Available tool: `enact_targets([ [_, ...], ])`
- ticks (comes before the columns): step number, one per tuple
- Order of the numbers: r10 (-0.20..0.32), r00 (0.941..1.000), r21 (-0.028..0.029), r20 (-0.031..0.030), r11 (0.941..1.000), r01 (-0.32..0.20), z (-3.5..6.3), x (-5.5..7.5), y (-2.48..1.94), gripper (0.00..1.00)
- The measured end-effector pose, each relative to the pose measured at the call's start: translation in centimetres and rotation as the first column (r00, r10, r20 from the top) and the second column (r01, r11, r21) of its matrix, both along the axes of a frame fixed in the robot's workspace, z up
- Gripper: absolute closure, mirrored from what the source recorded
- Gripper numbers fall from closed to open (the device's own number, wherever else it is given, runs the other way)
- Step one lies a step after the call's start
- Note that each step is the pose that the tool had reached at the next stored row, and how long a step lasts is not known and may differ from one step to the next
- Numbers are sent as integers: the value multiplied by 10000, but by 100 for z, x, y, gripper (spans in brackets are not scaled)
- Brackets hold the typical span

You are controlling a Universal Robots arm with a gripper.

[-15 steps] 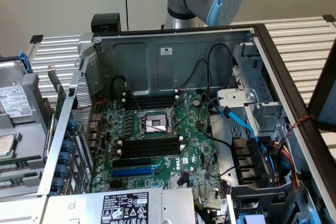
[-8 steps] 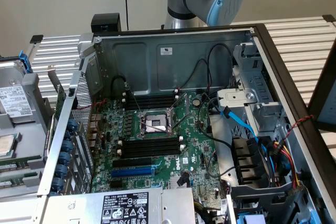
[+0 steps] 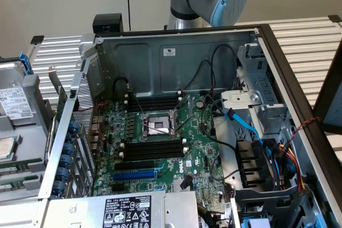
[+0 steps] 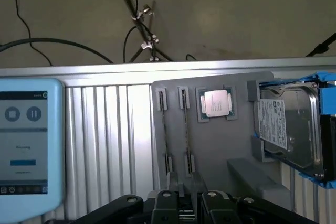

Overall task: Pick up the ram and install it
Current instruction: 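Pick up the ram and move it above insertion slot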

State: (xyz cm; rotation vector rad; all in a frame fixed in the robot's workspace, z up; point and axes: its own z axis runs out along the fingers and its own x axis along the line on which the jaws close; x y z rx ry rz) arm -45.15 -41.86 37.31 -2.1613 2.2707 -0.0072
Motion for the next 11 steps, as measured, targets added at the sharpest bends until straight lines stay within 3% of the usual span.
enact_targets([
  [11,-1,10000,0,0,10000,1,-1,-4,0,76],
])
